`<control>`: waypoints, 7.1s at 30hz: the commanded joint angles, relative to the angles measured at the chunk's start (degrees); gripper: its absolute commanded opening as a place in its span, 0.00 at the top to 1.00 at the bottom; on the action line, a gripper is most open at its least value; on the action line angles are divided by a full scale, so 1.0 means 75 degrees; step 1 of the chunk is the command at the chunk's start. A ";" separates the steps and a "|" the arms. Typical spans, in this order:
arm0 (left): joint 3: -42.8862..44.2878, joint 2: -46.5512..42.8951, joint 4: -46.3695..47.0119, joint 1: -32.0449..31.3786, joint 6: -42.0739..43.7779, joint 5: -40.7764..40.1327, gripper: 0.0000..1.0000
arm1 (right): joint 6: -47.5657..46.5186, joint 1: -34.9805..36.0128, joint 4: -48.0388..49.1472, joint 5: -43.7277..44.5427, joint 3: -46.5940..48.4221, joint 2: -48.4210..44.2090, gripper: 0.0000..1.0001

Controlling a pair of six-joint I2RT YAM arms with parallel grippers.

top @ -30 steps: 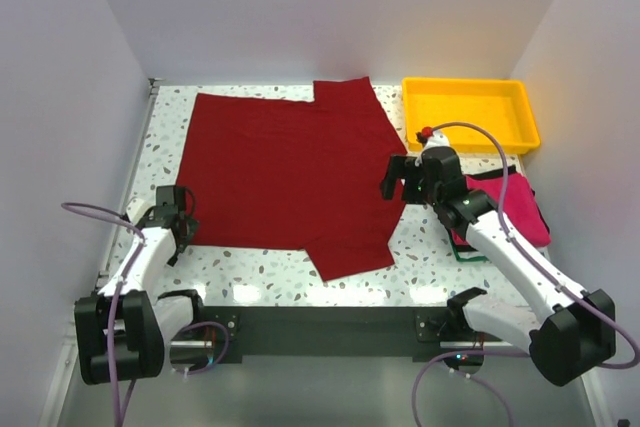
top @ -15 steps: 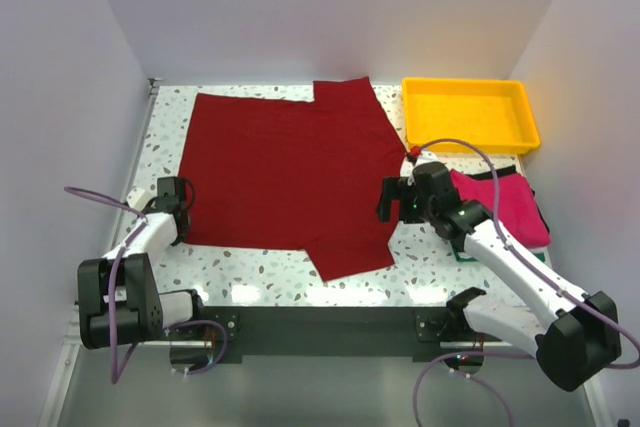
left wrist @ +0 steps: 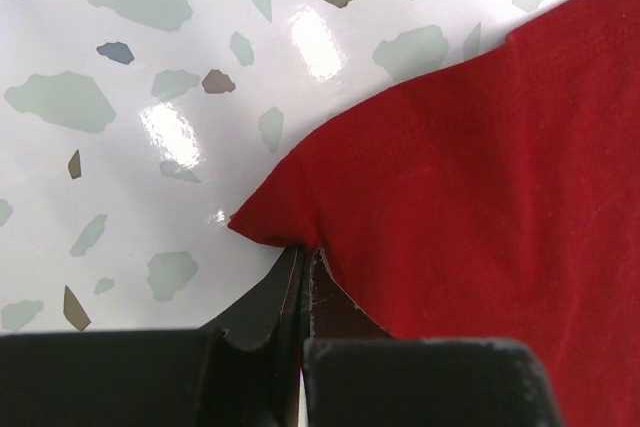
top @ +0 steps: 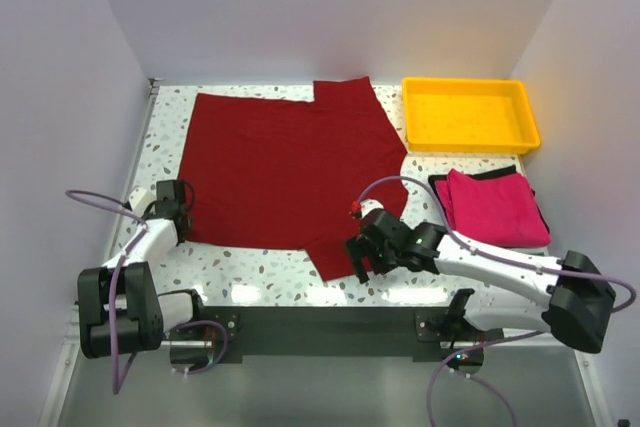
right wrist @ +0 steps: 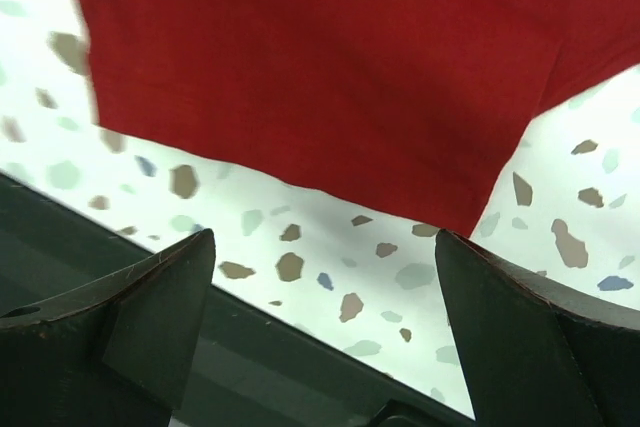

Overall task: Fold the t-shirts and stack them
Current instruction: Flatten the tshirt out, then fold the tshirt

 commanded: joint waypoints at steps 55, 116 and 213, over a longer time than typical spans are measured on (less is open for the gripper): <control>0.0606 -0.1890 -0.1385 0.0042 -0.0134 0.1040 1.00 | 0.0532 -0.0523 -0.0870 0.0827 0.1516 -0.0018 1.00; 0.3281 0.1558 -0.0177 0.0042 0.0594 0.2035 0.00 | -0.0702 -0.4356 0.2783 -0.2765 0.4637 0.5070 0.01; -0.0812 -0.1690 -0.1430 -0.0836 0.0196 0.2506 0.00 | 0.1363 -0.2657 0.0513 0.0334 -0.0627 0.0840 0.01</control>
